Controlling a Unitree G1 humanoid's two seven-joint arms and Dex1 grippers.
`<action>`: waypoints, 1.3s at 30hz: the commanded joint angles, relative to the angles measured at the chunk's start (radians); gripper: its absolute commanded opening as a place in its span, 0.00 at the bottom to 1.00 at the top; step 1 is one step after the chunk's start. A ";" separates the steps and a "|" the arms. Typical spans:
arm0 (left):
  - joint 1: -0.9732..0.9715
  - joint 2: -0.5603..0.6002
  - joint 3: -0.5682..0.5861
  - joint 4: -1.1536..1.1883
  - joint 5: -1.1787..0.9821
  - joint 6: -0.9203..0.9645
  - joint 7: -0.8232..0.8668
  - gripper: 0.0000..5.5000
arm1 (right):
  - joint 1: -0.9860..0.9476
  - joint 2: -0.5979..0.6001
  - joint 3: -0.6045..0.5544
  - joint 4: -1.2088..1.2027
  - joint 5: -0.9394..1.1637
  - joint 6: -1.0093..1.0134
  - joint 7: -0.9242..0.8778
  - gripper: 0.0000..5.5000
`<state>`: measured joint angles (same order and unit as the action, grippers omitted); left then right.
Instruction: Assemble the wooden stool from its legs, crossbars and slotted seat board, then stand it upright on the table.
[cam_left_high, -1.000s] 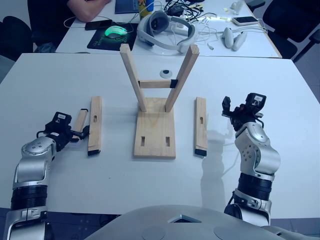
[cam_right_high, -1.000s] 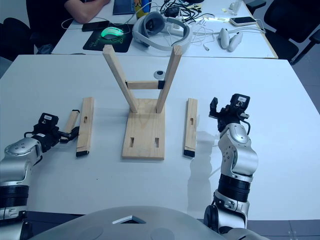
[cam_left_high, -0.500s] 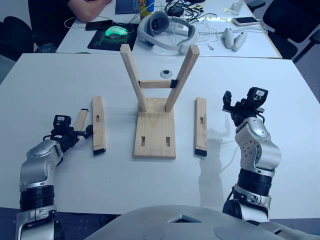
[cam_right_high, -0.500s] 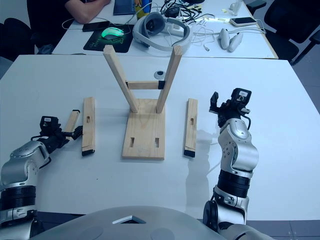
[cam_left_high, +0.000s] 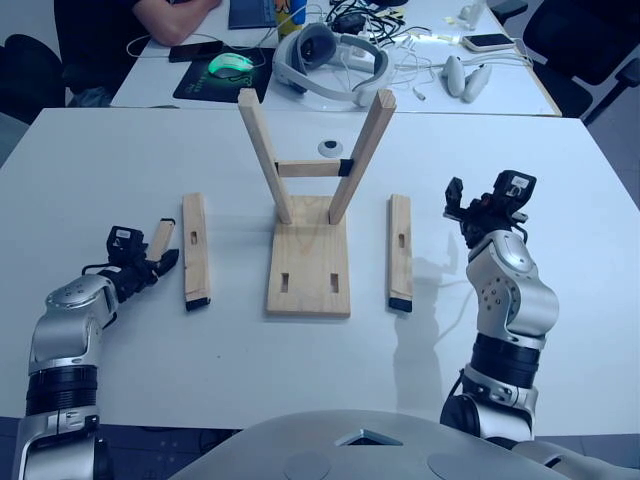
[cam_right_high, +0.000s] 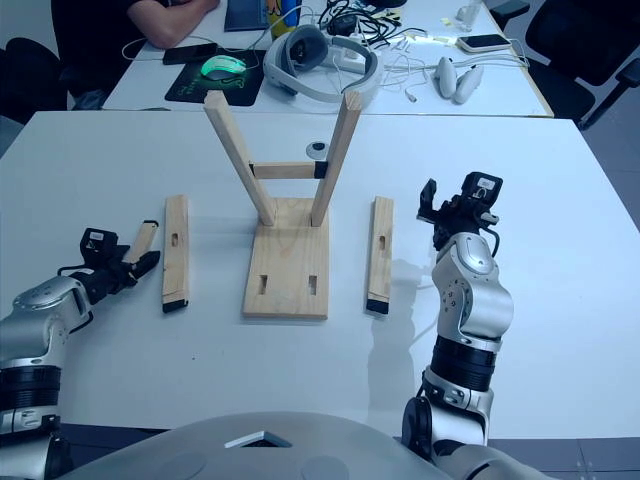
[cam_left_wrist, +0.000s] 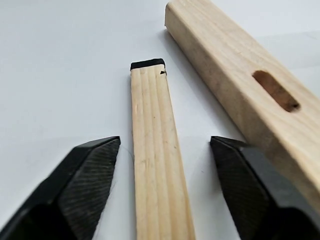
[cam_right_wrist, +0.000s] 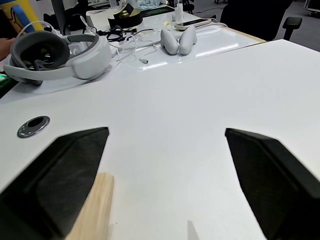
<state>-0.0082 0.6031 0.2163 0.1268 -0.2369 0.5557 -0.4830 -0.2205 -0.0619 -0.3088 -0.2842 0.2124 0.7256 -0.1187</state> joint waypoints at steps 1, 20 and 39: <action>0.054 -0.005 -0.036 0.105 0.037 0.040 0.002 0.48 | -0.029 0.006 -0.014 0.008 0.012 -0.003 -0.014 0.79; -0.269 -0.006 0.113 -0.032 -0.104 -0.434 -0.036 0.24 | -0.267 -0.097 -0.099 0.153 0.159 -0.085 0.119 0.79; -0.587 -0.231 -0.184 -0.498 -0.156 -0.348 0.087 0.24 | -0.503 0.015 -0.044 -0.045 1.393 0.166 0.004 0.79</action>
<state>-0.6318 0.4245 0.0940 -0.3584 -0.4188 0.2043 -0.4164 -0.7495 -0.0419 -0.3692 -0.3154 1.5543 0.9207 -0.0723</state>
